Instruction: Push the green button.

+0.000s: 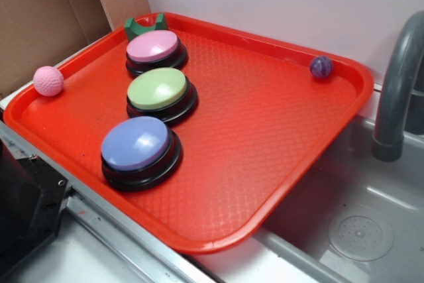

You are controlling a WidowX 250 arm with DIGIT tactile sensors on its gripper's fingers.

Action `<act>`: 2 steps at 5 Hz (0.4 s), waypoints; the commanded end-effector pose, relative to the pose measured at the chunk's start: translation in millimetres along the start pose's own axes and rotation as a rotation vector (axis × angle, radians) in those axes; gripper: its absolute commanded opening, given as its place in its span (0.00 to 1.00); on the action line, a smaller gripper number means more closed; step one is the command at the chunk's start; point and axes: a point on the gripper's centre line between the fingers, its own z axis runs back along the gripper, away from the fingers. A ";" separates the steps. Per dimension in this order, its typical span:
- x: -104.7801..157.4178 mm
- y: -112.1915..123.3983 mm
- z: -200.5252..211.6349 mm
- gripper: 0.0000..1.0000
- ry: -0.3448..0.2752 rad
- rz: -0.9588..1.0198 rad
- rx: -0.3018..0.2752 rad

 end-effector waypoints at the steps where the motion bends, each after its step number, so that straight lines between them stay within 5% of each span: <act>1: 0.0 0.0 0.0 1.00 0.000 0.000 0.000; 2: 28.2 31.5 -32.4 1.00 0.120 0.155 0.232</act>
